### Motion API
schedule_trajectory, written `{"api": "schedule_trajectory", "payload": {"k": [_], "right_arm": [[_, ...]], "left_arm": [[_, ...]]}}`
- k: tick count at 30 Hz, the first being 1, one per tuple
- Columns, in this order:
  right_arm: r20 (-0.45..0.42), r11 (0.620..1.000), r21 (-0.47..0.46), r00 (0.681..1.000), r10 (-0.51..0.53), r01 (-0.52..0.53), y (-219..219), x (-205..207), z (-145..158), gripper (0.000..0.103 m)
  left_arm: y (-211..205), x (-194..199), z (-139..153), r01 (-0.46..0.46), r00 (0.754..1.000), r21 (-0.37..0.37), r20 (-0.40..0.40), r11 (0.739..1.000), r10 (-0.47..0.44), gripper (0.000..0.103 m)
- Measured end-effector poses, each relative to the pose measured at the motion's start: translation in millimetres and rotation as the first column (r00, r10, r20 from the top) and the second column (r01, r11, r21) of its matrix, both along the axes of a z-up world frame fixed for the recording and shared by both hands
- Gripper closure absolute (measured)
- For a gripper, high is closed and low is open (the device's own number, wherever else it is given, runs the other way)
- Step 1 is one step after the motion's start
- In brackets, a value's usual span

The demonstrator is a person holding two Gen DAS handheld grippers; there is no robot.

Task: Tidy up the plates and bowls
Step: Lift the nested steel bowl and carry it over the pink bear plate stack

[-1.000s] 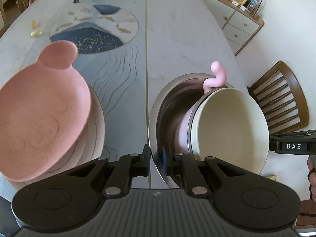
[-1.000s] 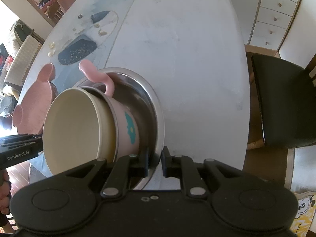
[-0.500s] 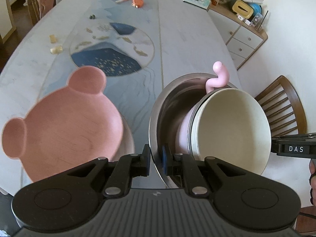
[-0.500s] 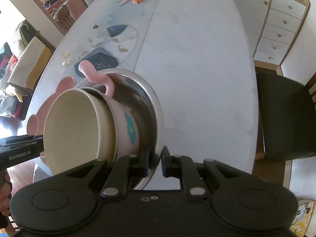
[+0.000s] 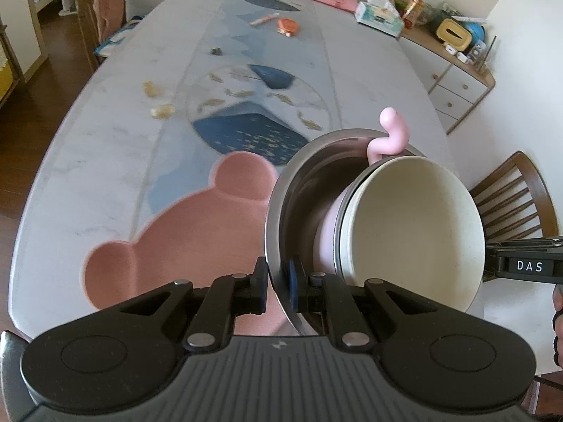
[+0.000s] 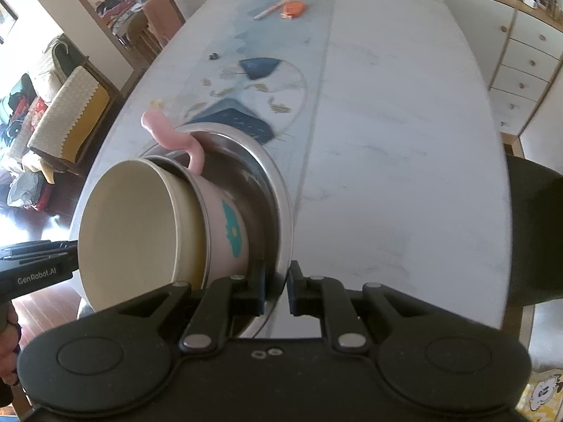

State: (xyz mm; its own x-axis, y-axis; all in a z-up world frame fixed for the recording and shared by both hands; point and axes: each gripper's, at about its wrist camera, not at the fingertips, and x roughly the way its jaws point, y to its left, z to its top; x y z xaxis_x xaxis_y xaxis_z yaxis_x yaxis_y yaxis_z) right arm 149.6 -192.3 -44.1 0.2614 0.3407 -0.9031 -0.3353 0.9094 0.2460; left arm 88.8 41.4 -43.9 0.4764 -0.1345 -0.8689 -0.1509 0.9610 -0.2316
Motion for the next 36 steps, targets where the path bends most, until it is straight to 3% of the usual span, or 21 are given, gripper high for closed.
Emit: {"api": "schedule_trajectory", "payload": {"k": [15, 36], "right_arm": [[-0.046, 0.997, 0.014, 0.996, 0.073, -0.073, 100.8, 0.0, -30.7, 0.09], [-0.128, 0.996, -0.045, 0.989, 0.07, -0.076, 121.2, -7.9, -74.5, 0.088]], "left_arm": [[89.7, -17.4, -22.8, -0.056, 0.998, 0.052, -0.037, 0.997, 0.058, 0.093], [102.3, -19.8, -62.3, -0.016, 0.996, 0.068, -0.088, 0.998, 0.022, 0.092]]}}
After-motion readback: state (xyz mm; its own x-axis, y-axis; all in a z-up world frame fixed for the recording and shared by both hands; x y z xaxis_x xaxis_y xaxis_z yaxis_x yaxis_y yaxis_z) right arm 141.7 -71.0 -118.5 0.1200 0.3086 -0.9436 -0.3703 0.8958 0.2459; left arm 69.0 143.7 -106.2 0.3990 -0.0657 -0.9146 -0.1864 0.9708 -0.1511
